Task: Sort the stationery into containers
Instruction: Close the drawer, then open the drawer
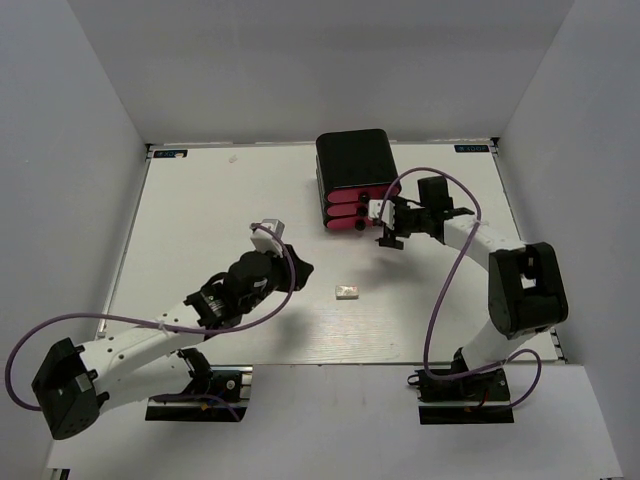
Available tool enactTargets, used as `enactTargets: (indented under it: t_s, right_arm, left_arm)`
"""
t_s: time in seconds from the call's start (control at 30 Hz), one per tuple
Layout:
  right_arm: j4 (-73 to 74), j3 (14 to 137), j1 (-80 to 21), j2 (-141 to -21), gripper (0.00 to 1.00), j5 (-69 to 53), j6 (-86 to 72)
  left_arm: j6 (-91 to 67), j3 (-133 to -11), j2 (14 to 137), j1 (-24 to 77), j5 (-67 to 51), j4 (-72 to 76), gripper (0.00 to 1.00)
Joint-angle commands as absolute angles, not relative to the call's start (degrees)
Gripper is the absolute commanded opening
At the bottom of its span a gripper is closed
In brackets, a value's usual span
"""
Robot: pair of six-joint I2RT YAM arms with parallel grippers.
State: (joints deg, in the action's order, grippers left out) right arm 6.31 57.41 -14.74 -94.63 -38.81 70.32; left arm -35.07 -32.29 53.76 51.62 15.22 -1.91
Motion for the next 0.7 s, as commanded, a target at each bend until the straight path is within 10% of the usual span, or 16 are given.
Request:
enactTargets:
  t_s: [0.0,0.17,0.3,0.57,0.67]
  right_arm:
    - [11.3,55.4,-14.5,-88.0,0.82,-43.7,72.7]
    - [14.2,46.8,-14.6,-78.3,0.62,-46.7,71.6]
    - [13.6,41.8,-14.5,-72.8,0.01,-45.0,65.4]
    - [4.9,35.0,-14.2,-65.4,0.0,-39.9,47.3]
    - [3.3,33.2,-14.2,-62.4,0.02,-38.9,44.0]
  left_arm:
    - [-35.4,-32.4,57.3,51.9,13.2,3.4,0.47]
    - [-40.3,-31.8,66.4,51.9,10.7,16.3,0.3]
    - [-44.6,-34.7,77.7,51.9,9.2,26.3,0.22]
    - [-50.8,-42.6,96.7,50.4,11.4,39.6,0.14]
    - [-58.5,-44.6,101.8,49.2,14.4,41.4,0.27]
